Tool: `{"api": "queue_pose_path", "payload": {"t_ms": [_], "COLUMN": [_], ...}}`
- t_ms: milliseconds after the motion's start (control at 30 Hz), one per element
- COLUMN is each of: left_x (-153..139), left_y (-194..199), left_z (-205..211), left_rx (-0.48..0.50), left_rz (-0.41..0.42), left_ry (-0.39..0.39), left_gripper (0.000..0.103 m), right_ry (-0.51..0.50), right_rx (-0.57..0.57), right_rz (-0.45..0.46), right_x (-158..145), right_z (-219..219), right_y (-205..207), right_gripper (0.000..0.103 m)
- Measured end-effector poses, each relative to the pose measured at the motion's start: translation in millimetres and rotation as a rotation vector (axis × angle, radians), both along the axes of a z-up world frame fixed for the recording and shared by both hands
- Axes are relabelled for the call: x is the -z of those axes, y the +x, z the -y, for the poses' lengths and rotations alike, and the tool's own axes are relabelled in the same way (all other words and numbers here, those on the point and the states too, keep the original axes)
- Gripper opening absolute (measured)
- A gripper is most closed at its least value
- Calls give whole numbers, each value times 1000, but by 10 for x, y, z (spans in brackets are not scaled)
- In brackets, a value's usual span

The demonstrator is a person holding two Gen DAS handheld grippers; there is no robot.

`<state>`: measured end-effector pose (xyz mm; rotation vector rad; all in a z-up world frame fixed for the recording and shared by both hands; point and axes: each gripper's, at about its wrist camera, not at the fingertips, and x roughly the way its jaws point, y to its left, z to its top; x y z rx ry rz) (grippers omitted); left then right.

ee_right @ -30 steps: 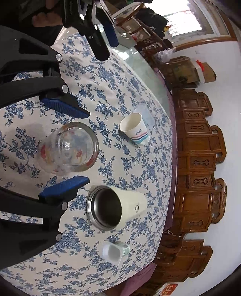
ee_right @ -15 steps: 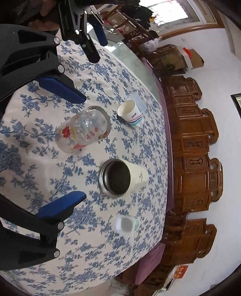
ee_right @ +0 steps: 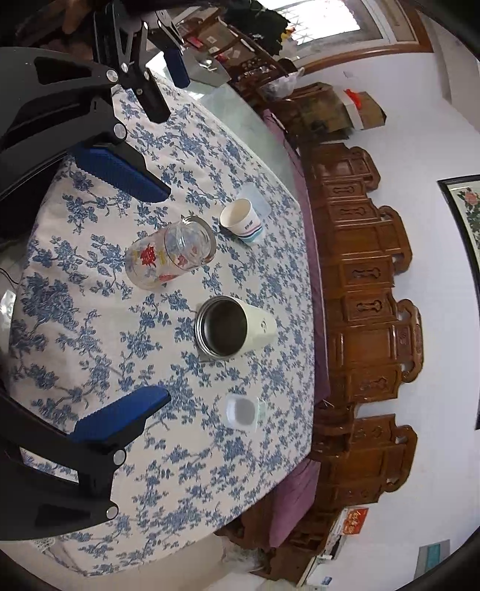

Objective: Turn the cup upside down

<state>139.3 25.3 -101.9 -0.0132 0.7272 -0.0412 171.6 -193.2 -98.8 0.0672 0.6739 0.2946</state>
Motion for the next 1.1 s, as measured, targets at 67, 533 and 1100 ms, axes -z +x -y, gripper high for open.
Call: {"api": "queue_pose_path", "payload": {"t_ms": [67, 533, 1100], "left_x": [-108, -831, -988], "left_y": [-104, -776, -975], "left_z": [28, 171, 126], "left_rx": [-9, -44, -64], "left_rz": [27, 239, 294], "left_ry": [2, 25, 32], "left_gripper": [96, 96, 96], "right_ry": [10, 24, 26], "right_rx": [3, 1, 19], "right_rz": [13, 251, 265], "right_x": [-52, -768, -814], "right_z": [44, 161, 182], "right_y": [-78, -868, -947], "right_gripper": [100, 100, 100]}}
